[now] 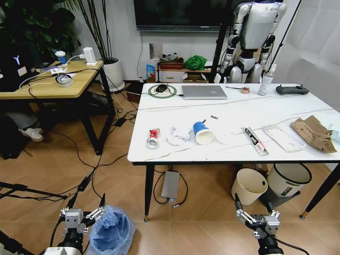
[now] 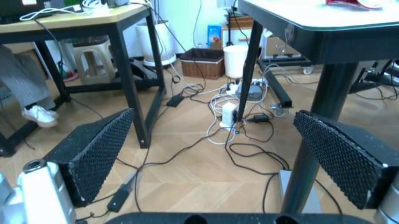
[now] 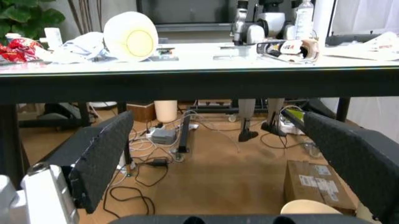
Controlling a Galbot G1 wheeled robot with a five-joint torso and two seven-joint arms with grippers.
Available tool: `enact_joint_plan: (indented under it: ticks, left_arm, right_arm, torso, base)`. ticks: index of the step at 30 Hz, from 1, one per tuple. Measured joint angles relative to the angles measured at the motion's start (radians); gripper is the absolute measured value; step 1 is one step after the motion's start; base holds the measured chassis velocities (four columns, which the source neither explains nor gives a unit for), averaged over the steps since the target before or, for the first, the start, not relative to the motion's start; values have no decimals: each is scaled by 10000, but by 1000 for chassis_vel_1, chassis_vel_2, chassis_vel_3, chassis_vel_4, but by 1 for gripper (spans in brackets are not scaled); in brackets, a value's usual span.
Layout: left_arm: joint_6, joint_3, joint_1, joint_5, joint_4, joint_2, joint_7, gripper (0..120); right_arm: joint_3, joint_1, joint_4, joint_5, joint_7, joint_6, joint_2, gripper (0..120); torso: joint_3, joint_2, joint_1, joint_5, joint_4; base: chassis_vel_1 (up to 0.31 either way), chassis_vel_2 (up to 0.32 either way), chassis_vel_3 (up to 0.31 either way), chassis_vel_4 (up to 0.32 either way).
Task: Pick up the trash bin and place the trash from the table into it.
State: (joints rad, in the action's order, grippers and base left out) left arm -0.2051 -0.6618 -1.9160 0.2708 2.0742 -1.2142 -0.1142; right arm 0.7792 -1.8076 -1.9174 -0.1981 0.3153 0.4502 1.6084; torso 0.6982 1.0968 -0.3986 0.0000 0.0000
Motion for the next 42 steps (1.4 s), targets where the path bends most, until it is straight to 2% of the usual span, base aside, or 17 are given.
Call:
enact_joint_plan:
  ticks: [26,42]
  left_arm:
    - [100,31,6,-90,36,-23,22,100]
    - [114,19,27,-76,4,-10,-19,100]
  right_arm:
    - [27,-11,-6,-42,0,63,-2,100]
    - [14,-10,-25,-34,11,99,-2,100]
  torso:
    - [-739,-1351,610,0,0]
    - [-1165,-2079,912,0,0]
  base:
    - [0,0,0,0]
    - [0,0,0,0]
